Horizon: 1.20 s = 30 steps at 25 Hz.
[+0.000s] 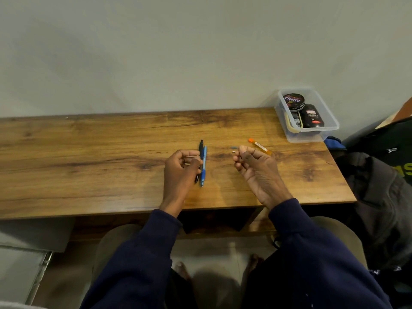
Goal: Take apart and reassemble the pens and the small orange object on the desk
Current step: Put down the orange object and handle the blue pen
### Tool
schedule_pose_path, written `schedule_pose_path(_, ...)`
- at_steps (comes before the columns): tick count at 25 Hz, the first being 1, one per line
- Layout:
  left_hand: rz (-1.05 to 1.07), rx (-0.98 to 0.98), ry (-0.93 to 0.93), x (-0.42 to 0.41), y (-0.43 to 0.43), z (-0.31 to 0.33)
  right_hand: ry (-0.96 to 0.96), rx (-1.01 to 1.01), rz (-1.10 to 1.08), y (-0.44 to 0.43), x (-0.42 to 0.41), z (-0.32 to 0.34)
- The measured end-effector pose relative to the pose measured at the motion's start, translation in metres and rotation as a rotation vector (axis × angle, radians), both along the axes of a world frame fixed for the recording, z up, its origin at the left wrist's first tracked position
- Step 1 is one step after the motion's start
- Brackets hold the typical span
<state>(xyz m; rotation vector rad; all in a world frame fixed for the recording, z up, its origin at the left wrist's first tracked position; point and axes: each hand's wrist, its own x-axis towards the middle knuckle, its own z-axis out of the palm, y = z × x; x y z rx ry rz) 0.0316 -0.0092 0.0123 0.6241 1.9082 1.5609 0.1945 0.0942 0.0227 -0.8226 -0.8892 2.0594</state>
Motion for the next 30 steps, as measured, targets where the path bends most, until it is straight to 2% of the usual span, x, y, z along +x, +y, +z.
schedule_pose_path(3,-0.067,-0.196,0.452,0.005,0.007,-0.002,-0.013,0.003,-0.007,0.001,0.001,-0.004)
schedule_pose_path(5,-0.081,-0.310,0.671,0.008,0.013,-0.004,-0.033,0.025,0.014,0.002,0.002,-0.006)
schedule_pose_path(11,-0.076,-0.457,0.916,0.019,0.026,-0.005,-0.047,0.065,0.027,0.006,0.005,-0.010)
schedule_pose_path(18,-0.102,-0.464,0.952,0.018,0.025,-0.003,-0.039,0.059,0.012,0.009,0.006,-0.013)
schedule_pose_path(24,-0.085,-0.253,0.862,0.021,0.008,-0.004,-0.104,0.173,-0.050,0.009,0.007,-0.013)
schedule_pose_path(30,-0.063,0.027,0.655,0.031,-0.010,-0.012,-0.143,0.369,-0.128,0.009,0.005,-0.008)
